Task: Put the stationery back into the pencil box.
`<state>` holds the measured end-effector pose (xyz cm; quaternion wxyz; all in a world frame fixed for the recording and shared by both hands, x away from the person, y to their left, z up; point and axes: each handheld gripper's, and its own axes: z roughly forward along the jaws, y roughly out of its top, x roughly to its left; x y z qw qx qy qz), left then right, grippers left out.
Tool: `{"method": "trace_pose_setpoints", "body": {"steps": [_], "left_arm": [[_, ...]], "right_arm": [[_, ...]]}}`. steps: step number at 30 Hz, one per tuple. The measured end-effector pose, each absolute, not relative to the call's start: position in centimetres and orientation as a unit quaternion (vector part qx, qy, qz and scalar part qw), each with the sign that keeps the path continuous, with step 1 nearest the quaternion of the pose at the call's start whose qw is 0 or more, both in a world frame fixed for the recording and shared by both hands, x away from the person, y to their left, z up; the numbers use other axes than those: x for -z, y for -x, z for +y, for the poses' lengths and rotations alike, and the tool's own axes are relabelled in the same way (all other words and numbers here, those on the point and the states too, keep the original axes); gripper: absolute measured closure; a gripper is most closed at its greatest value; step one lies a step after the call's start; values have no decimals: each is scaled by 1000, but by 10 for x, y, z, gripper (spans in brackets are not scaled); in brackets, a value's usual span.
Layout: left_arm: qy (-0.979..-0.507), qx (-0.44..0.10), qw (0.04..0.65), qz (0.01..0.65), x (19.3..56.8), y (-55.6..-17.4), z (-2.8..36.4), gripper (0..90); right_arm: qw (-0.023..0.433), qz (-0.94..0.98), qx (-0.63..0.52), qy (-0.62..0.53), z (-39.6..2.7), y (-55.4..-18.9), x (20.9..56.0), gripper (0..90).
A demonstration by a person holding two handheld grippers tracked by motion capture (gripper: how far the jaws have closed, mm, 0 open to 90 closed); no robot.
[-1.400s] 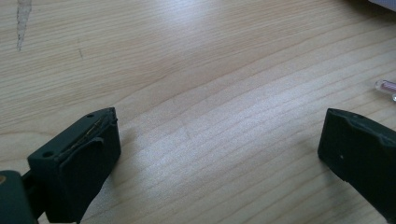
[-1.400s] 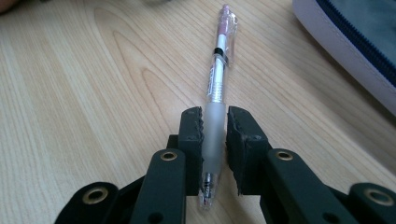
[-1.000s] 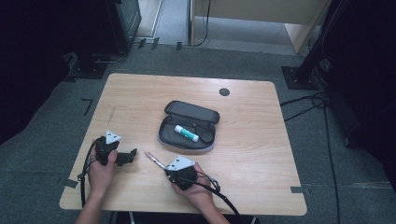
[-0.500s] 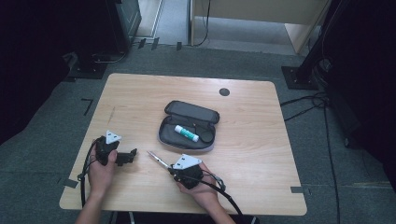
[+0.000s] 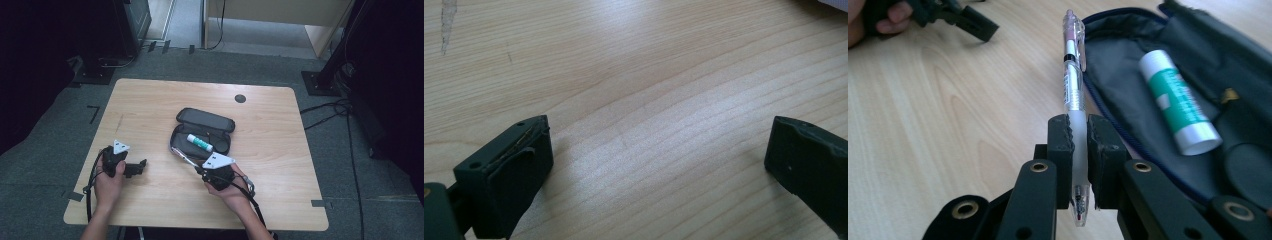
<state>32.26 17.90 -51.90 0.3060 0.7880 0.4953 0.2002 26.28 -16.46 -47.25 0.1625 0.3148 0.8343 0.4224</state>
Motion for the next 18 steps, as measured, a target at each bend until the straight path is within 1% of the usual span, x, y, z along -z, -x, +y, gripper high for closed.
{"method": "trace_pose_setpoints", "body": {"steps": [5,12,18], "left_arm": [[-788,-200,306,495,519,-323,179,0],[-788,-200,306,495,519,-323,179,0],[-788,-200,306,495,519,-323,179,0]], "right_arm": [[175,834,-420,-312,-175,-274,462,816],[175,833,-426,-308,-184,-294,451,816],[171,837,-421,-305,-183,-310,454,815]]}}
